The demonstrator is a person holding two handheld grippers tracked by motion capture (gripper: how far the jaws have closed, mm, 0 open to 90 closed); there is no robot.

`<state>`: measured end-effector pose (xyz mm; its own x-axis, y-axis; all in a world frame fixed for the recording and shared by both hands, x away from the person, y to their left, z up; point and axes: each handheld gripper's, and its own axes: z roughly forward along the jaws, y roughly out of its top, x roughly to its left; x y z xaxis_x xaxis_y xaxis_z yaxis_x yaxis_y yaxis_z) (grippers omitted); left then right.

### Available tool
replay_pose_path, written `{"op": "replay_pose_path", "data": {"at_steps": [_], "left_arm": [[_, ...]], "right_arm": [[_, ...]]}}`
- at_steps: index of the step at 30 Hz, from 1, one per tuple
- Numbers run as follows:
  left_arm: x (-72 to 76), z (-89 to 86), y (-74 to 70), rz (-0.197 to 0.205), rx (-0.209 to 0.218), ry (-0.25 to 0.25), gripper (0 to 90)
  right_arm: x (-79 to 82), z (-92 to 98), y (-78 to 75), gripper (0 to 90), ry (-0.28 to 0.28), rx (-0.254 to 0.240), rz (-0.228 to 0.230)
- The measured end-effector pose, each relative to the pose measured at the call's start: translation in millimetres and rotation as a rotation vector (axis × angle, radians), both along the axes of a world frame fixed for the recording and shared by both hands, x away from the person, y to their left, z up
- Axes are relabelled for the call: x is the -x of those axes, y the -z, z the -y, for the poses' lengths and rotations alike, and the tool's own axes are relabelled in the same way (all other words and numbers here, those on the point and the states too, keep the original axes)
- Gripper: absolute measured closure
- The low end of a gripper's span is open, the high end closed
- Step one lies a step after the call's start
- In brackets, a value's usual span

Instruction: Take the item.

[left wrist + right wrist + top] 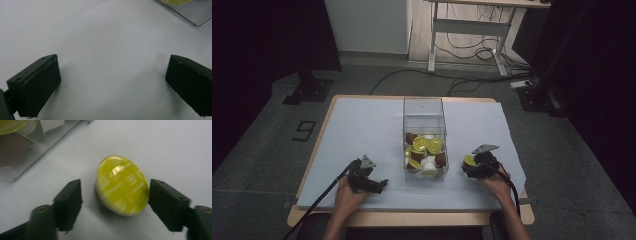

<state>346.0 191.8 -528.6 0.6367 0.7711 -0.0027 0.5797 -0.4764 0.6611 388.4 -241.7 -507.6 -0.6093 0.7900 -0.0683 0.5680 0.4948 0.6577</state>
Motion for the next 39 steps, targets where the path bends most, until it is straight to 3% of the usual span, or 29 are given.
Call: {"op": "replay_pose_path", "data": {"at_steps": [1, 8, 23, 29, 35, 39], "left_arm": [[0.0, 0.0, 0.0, 0.000, 0.000, 0.000, 0.0], [0.0, 0.0, 0.0, 0.000, 0.000, 0.000, 0.0], [0.0, 0.0, 0.0, 0.000, 0.000, 0.000, 0.0], [0.0, 0.0, 0.0, 0.000, 0.000, 0.000, 0.0], [0.1, 0.1, 0.0, 0.000, 0.000, 0.000, 0.0], [0.1, 0.1, 0.0, 0.000, -0.001, 0.000, 0.0]], "right_arm": [[-0.5, -0.1, 0.1, 20.9, 0.011, -0.003, -0.020], [2.5, 0.3, -5.9, 15.1, 0.022, -0.008, 0.000], [22.2, 9.5, -26.6, 13.4, 0.009, -0.014, 0.047], [27.4, 16.4, -23.5, 12.1, 0.028, -0.019, 0.041], [32.2, 20.3, -10.8, 0.0, 0.038, -0.021, 0.033], [33.2, 20.9, -4.2, 0.0, 0.046, -0.030, 0.027]]}}
